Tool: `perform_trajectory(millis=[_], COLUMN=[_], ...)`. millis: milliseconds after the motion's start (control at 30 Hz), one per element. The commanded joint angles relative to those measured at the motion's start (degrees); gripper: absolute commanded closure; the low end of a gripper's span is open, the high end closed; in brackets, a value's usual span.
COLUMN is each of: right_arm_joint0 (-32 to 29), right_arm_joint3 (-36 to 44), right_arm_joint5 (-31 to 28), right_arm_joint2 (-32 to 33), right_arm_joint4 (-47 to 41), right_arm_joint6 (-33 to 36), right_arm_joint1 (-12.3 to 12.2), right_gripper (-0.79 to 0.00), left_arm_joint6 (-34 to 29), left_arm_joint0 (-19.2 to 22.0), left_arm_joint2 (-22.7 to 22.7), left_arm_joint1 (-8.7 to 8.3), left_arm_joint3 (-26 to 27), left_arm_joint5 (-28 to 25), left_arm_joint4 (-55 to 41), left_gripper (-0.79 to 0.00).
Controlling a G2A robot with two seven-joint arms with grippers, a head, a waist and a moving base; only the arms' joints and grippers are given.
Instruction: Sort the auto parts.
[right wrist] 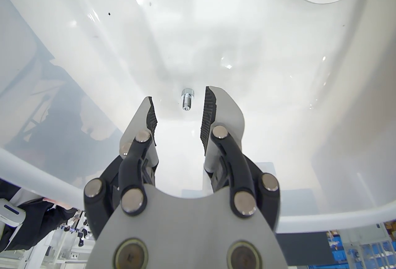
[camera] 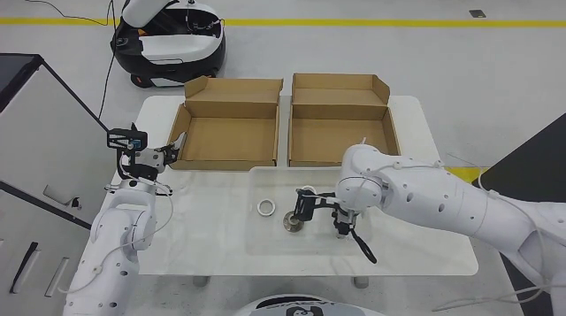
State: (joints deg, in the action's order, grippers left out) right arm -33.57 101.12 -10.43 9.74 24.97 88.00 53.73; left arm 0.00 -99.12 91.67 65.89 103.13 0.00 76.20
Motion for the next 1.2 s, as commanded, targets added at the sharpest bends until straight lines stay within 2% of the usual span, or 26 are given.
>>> perform_trajectory(millis=[0,867,967,1033,1100,1167], right_arm_joint0=[-0.08,-0.55,-0.61,-0.63,-0.65,-0.66], right_arm_joint3=[-0.17,-1.77,-1.9,-1.96,-2.03,-1.98], right_arm_joint5=[0.05,0.62,0.58,0.48,0.49,0.5], right_arm_joint2=[0.0,0.0,0.0,0.0,0.0,0.0], right_arm_joint4=[0.09,1.37,1.38,1.52,1.65,1.6], right_arm_joint6=[0.0,0.0,0.0,0.0,0.0,0.0], right_arm_joint1=[0.09,0.52,0.59,0.63,0.66,0.7], right_gripper=[-0.369,-0.28,-0.228,-0.145,0.0,0.0], left_arm_joint6=[0.0,0.0,0.0,0.0,0.0,0.0], left_arm_joint0=[0.0,0.0,0.0,0.0,0.0,0.0], left_arm_joint2=[0.0,0.0,0.0,0.0,0.0,0.0], left_arm_joint1=[0.0,0.0,0.0,0.0,0.0,0.0], left_arm_joint3=[0.0,0.0,0.0,0.0,0.0,0.0], left_arm_joint5=[0.0,0.0,0.0,0.0,0.0,0.0], left_arm_joint4=[0.0,0.0,0.0,0.0,0.0,0.0], left_gripper=[-0.785,-0.785,-0.785,-0.785,-0.785,-0.785])
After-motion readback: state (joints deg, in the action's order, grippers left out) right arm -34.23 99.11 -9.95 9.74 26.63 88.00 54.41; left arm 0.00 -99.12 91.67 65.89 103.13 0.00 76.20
